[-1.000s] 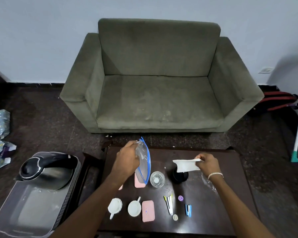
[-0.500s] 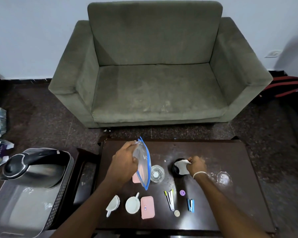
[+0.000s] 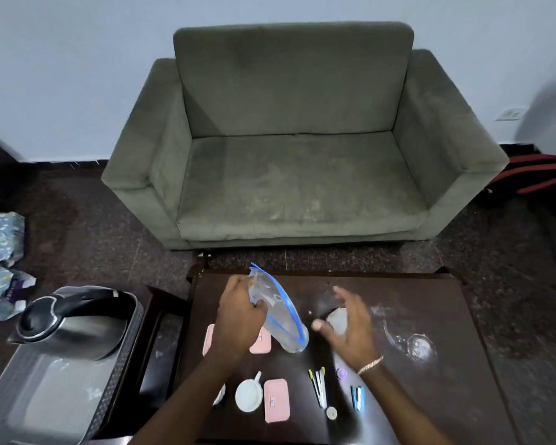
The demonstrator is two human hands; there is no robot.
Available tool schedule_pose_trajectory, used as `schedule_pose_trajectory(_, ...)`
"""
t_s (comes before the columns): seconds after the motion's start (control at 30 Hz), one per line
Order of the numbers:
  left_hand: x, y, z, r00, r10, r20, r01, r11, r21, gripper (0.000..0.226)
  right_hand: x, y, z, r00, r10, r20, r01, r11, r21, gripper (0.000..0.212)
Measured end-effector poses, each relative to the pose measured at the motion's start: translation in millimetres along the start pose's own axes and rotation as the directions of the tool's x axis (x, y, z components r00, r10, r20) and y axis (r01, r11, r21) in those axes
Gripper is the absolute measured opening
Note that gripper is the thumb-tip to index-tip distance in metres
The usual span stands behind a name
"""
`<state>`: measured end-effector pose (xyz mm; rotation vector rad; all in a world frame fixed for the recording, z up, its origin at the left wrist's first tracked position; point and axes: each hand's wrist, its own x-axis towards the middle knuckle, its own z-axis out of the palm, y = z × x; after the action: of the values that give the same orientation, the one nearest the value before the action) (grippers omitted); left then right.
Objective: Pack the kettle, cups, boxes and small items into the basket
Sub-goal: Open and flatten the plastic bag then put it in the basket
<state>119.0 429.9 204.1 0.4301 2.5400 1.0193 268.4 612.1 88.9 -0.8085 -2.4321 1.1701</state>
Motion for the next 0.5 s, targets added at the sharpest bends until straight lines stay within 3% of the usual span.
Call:
schedule_pose_trajectory(0.1,7,15,-1,0.994,-0.065,-0.086,0.058,0.995,-0.083,0.032,-14,-31,16,0.97,-0.143,0.198,0.147,0.989,-0.003,0.113)
schedule_pose_trajectory(0.17,15,21,-3,0.986,-0.09,-0.139,0.075,0.991,-0.114,0.031,-7,-46,28,0.952,-0.146,0.269,0.164,0.985,-0.046,0.115)
schedule_pose_trajectory(0.23,24,24,-6,0.982,-0.115,-0.153,0.087,0.98,-0.177,0.034,4,-60,34,0.969,-0.114,0.22,0.11,0.994,0.027,0.076)
schedule_pose_trajectory(0.3,32,22,-12,0.979,-0.136,-0.154,0.089,0.956,-0.281,0.033,16,-71,33,0.994,0.002,0.107,-0.034,0.952,0.304,0.026)
schedule_pose_trajectory(0.33,35,20,-16,0.975,-0.14,-0.174,0.073,0.937,-0.341,0.033,22,-75,30,0.993,0.076,0.094,-0.11,0.898,0.427,0.016)
schedule_pose_trajectory(0.4,38,11,-24,0.969,-0.135,-0.206,0.027,0.889,-0.457,0.05,38,-77,18,0.981,0.153,0.121,-0.195,0.798,0.571,0.012)
schedule_pose_trajectory(0.5,39,-10,-29,0.996,-0.071,-0.05,0.036,0.859,-0.51,0.083,58,-80,-4,0.956,0.134,0.262,-0.285,0.649,0.705,0.016)
